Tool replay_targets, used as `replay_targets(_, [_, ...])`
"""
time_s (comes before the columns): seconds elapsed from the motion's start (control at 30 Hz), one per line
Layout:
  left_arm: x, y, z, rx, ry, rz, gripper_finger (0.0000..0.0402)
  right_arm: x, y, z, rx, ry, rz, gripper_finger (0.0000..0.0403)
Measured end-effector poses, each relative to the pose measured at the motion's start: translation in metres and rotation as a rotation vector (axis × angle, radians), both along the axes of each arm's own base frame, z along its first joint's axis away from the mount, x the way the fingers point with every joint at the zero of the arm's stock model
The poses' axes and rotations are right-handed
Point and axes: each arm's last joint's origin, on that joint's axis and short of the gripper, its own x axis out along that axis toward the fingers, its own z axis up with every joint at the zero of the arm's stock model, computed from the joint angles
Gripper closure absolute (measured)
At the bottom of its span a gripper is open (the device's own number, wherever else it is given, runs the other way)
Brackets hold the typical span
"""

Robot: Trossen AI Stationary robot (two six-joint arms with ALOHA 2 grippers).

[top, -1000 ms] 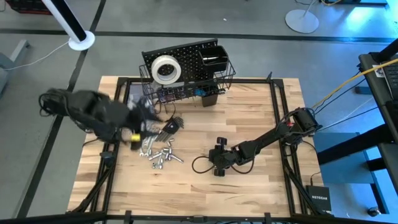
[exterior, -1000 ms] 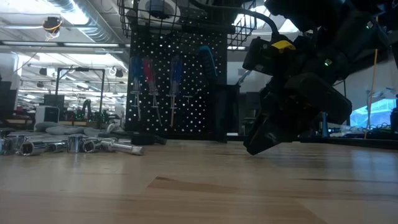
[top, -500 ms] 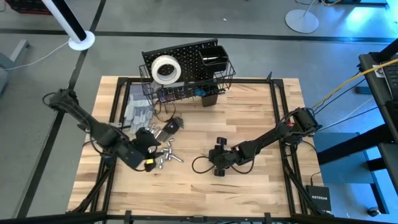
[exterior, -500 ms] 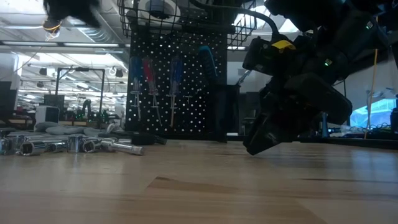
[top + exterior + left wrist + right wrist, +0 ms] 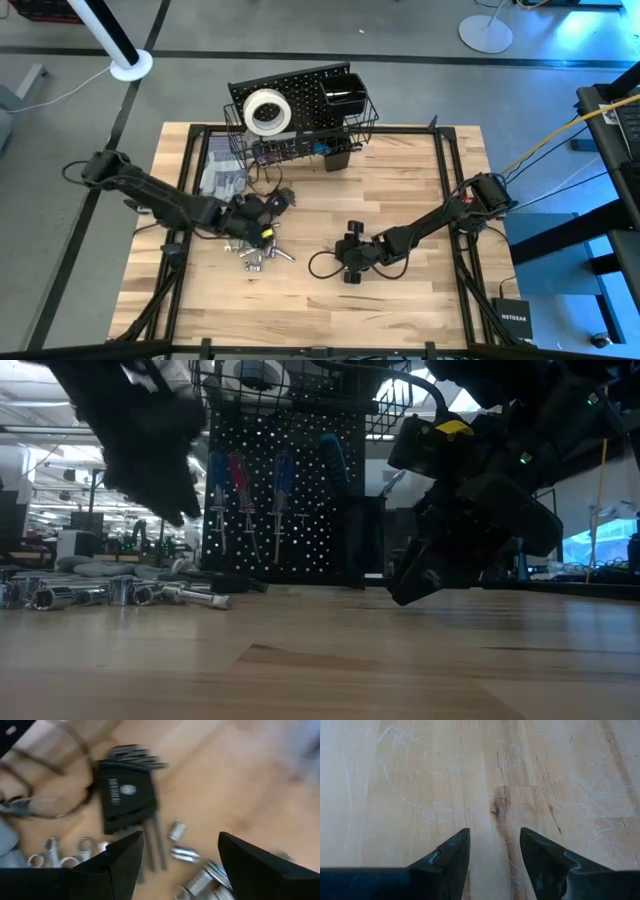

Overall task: Hang tools onto peg board
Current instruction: Put the Allen wrench into the wire basket on the pegboard

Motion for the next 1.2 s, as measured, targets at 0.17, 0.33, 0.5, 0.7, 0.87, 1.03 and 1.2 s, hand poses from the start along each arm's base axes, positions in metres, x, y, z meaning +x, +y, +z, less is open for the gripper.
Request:
replay_targets(0.17, [0.009,0.015,-0.019,0.021,0.085,0.072,0.0158,0.000,0.000,0.000,-0.010,0.001,0.005,0.0224])
replay_targets(0.33, [0.017,0.019,-0.037,-0.032,0.167,0.059,0.0160,0.000,0.000,0.000,-0.011,0.005,0.004,0.0224])
replay_targets(0.5, [0.023,0.021,-0.051,-0.035,0.218,0.044,0.0160,0.000,0.000,0.000,-0.011,0.006,0.004,0.0224])
replay_targets(0.7, [0.026,0.026,-0.063,-0.013,0.255,0.084,0.0160,0.000,0.000,0.000,-0.011,0.006,0.003,0.0224])
replay_targets(0.87, [0.027,0.028,-0.066,-0.002,0.272,0.075,0.0175,0.000,0.000,0.000,-0.013,0.005,0.001,0.0224])
replay_targets(1.03, [0.028,0.028,-0.066,0.009,0.277,0.058,0.0249,0.000,0.000,0.000,-0.014,0.005,0.000,0.0224])
replay_targets(1.2, [0.027,0.028,-0.067,0.043,0.285,0.053,0.0337,-0.001,0.000,0.000,-0.013,0.006,0.001,0.0224])
